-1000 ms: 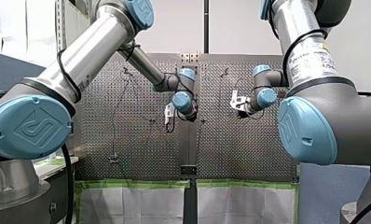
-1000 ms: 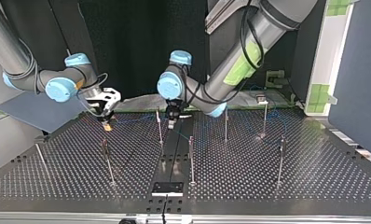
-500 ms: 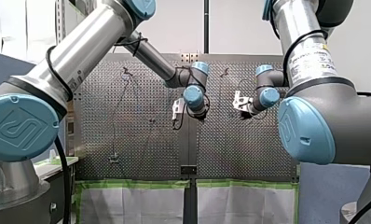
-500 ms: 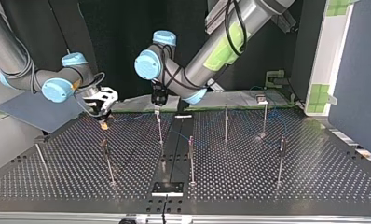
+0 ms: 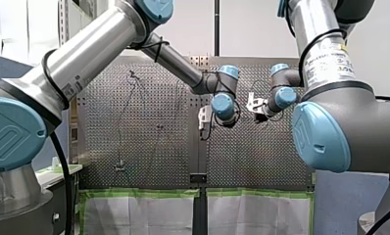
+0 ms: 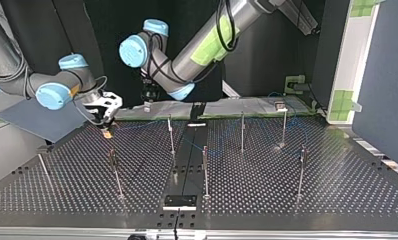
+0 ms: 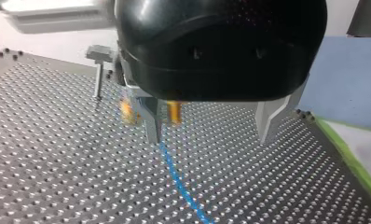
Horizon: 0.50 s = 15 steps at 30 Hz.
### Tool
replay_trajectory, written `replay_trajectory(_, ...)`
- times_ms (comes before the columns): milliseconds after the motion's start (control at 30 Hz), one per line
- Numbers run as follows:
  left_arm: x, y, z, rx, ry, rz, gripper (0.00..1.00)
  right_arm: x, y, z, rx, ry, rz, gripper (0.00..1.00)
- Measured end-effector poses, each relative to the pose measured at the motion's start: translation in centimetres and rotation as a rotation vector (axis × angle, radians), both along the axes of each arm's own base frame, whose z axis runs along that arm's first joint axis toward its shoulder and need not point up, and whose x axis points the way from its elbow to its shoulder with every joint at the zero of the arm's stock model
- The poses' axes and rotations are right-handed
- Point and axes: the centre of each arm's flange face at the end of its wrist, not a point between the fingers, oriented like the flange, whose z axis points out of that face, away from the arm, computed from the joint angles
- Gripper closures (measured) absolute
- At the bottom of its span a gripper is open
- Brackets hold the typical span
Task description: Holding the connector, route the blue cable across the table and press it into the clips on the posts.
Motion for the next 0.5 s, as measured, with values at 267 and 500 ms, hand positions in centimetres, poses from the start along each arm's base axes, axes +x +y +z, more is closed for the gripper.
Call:
replay_trajectory(267,1.7,-0.8,-2.2,-0.003,0.020,0.047,0.00,-0.4,0.5,1.2,-0.013,-0.006,-0.005,1.00)
replay_trajectory(500,3.8,-1.7,-4.0,-0.028,-0.002,0.083,0.00,-0.4,0.5,1.2,-0.013,-0.007,-0.006,1.00)
